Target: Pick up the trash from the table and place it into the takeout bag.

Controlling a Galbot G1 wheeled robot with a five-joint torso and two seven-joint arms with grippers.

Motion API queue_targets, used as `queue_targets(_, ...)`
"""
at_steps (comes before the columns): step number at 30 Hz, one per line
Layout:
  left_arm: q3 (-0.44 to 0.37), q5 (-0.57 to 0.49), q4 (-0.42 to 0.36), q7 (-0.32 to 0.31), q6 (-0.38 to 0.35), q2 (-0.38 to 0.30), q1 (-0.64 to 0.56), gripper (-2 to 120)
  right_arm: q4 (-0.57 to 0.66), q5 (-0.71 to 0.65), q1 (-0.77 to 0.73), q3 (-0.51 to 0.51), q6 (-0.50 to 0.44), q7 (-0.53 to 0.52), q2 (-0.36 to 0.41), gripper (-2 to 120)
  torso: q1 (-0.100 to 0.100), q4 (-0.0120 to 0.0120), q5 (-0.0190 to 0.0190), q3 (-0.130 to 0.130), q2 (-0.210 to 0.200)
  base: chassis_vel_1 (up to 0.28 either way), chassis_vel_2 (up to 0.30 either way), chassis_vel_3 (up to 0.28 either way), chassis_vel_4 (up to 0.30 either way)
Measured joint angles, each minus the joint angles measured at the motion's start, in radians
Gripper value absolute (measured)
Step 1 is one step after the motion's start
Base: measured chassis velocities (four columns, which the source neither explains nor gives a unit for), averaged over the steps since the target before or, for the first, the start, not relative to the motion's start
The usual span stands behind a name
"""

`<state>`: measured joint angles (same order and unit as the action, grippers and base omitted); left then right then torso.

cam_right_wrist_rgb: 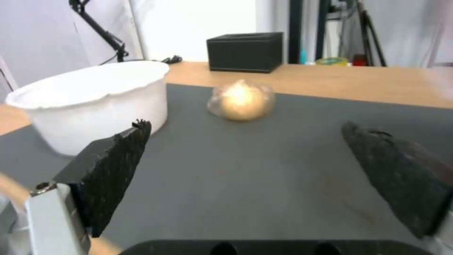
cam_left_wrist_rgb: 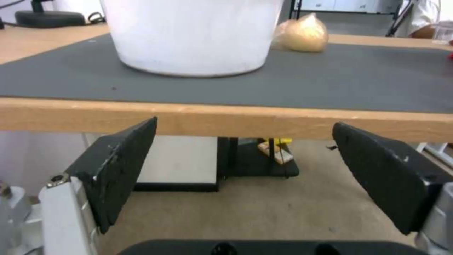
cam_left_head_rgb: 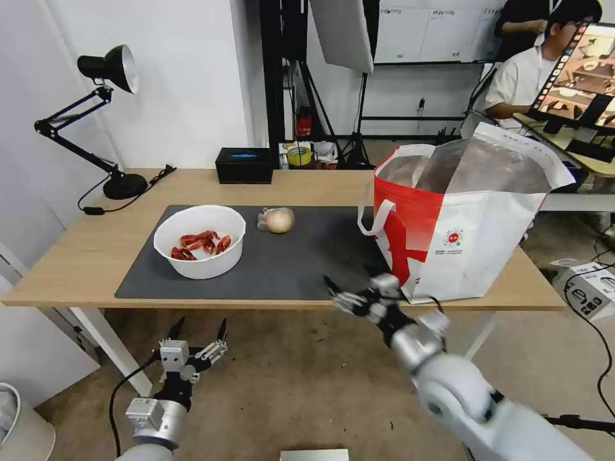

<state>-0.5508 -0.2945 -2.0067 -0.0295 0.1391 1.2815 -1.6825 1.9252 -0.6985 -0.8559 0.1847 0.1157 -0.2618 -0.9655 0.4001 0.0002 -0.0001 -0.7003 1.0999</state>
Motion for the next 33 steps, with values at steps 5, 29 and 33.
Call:
queue_targets(5, -0.013, -0.003, 0.005, -0.001, 0.0, 0.004, -0.001, 100, -0.209, -0.012, 0.252, 0.14, 0.049, -0.066, -0.136, 100, 0.0, -0.0001, -0.0002, 0.0, 0.0, 0.0, 0.0, 0.0, 0.0)
queue_targets(29, -0.031, -0.028, 0.036, -0.002, -0.001, -0.003, 0.029, 100, -0.956, -0.015, 0.696, 0.237, 0.207, -0.03, -0.563, 100, 0.0, 0.0, -0.0001, 0.0, 0.0, 0.0, 0.0, 0.0, 0.0)
queue_targets(33, -0.032, -0.036, 0.038, -0.003, -0.001, -0.008, 0.032, 100, -1.046, 0.016, 0.714, 0.223, 0.227, -0.005, -0.606, 100, 0.0, 0.0001, 0.0, 0.0, 0.0, 0.0, 0.0, 0.0, 0.0)
